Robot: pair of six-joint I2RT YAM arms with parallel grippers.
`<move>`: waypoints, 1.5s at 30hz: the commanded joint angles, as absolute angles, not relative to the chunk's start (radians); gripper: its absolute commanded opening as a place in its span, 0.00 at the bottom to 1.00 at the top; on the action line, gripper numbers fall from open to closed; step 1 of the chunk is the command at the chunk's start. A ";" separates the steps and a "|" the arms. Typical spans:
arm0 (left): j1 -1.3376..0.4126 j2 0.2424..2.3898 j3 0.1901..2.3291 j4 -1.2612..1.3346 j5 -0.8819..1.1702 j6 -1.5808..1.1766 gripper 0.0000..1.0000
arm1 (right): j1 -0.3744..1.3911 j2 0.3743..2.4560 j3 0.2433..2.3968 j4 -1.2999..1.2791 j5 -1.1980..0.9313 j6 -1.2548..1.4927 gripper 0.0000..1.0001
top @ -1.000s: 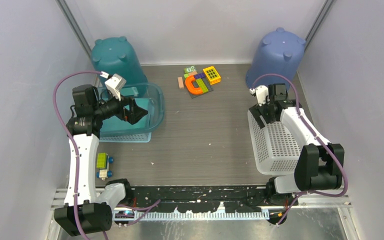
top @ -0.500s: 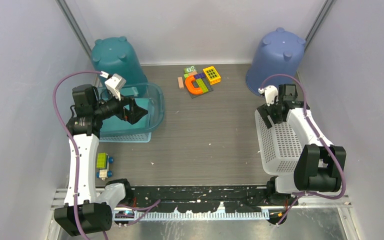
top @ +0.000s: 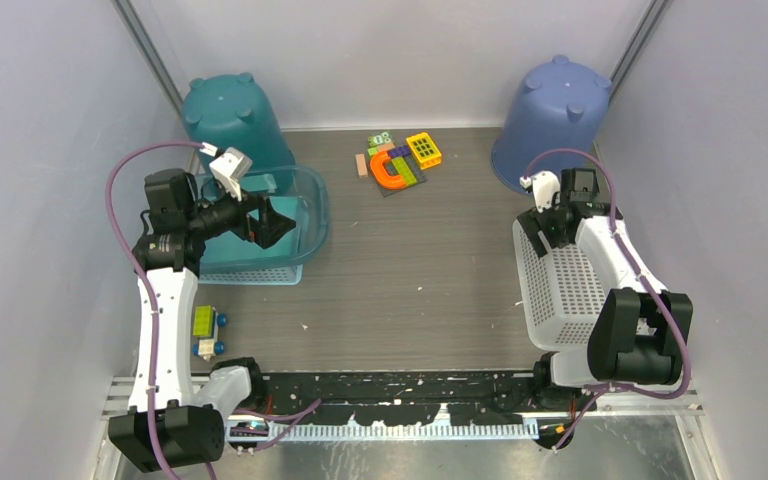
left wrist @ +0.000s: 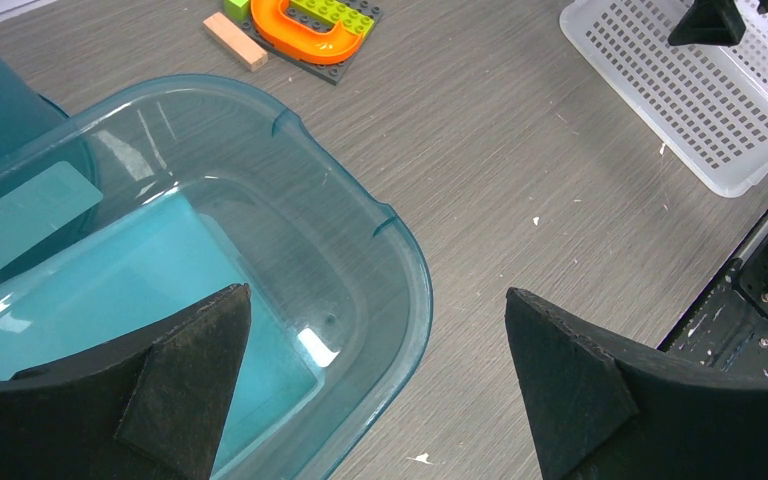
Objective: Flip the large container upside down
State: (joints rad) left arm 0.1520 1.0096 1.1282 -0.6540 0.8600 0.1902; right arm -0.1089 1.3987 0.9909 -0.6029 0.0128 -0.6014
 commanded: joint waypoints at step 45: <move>0.149 0.989 1.131 -0.612 0.875 0.188 1.00 | -0.124 1.357 1.135 -0.826 -0.025 -0.569 0.89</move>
